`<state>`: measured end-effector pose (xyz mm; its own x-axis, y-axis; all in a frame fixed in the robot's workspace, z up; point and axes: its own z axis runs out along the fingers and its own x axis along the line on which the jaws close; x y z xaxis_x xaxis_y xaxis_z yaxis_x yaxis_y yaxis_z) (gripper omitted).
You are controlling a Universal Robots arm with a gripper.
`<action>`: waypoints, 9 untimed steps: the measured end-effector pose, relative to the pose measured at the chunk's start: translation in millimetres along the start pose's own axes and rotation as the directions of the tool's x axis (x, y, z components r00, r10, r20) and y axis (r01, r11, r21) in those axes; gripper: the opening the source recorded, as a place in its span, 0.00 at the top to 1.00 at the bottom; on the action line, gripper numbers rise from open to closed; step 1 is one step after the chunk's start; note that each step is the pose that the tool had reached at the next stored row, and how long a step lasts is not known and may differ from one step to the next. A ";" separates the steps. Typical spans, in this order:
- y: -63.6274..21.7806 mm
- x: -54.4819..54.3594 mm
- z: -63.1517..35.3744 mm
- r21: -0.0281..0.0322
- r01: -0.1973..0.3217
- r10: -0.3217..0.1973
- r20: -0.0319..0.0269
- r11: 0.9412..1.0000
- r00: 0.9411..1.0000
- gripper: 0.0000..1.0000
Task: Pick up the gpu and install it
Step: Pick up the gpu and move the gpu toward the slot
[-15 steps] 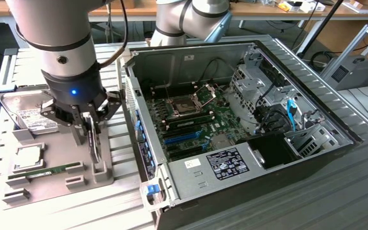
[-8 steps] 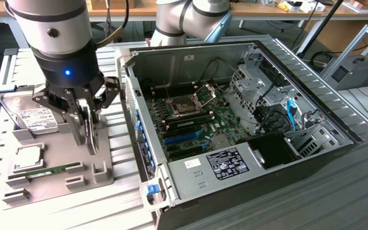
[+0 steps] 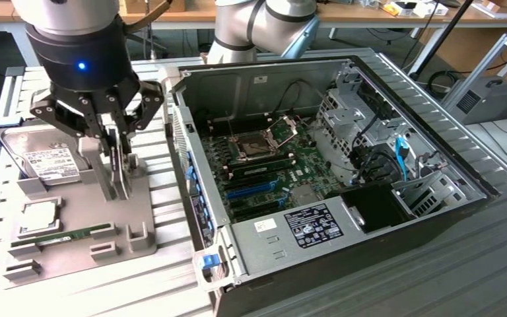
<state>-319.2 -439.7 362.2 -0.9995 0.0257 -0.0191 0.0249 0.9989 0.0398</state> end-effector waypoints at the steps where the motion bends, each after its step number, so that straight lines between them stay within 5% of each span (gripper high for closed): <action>1: 0.1 -0.1 -3.4 0.000 0.000 0.000 0.000 1.000 1.000 0.73; 9: 0.9 -0.4 -21.8 0.000 0.000 0.000 0.000 1.000 1.000 0.73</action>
<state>-319.2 -439.7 384.0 -0.9995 0.0257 -0.0191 0.0249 0.9989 0.0397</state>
